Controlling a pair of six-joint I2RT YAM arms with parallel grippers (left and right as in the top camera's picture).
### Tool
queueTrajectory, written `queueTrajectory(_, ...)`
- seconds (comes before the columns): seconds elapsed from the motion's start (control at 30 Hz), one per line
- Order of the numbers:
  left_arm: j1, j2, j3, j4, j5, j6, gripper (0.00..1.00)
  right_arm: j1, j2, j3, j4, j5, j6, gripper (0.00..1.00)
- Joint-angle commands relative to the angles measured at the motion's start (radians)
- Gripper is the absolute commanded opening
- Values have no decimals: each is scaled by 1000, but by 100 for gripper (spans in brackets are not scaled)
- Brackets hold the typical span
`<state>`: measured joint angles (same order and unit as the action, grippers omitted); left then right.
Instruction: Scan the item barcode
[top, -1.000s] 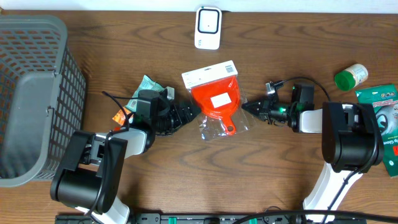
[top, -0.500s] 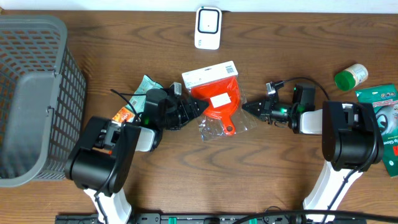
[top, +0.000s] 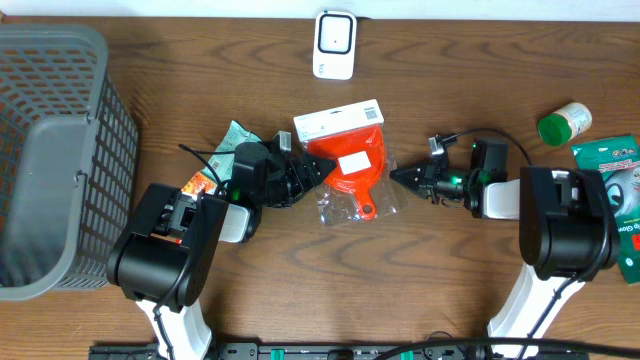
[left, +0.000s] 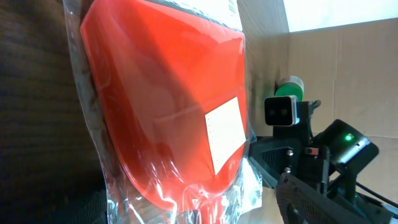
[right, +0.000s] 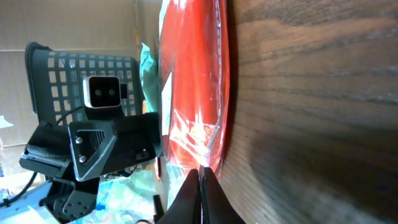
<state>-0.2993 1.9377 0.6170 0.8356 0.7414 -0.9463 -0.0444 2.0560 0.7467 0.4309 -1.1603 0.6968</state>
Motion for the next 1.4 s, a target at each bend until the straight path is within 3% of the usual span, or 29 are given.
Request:
queueTrajectory(0.0,-39,79,-38,-58,-27,-9,78,7,-50,-3,3,-8,26,1)
queueTrajectory(1.07,-78,82,-36,-3,-140,-6,78,7,-121,-3,-6,-50,56,1)
queueTrajectory(1.2,-78,82,-36,-2,-152,-6,78,7,-121,-3,-79,-25,-5,4)
queueTrajectory(1.23,-78,82,-36,-3,-155,-6,75,7,-121,-3,-121,-9,-32,8)
queueTrajectory(1.3,-78,82,-36,-3,-156,-6,59,7,-121,-3,-227,35,-102,18)
queueTrajectory(1.37,-78,82,-36,-3,-156,-6,50,7,-121,-3,-328,87,-167,29)
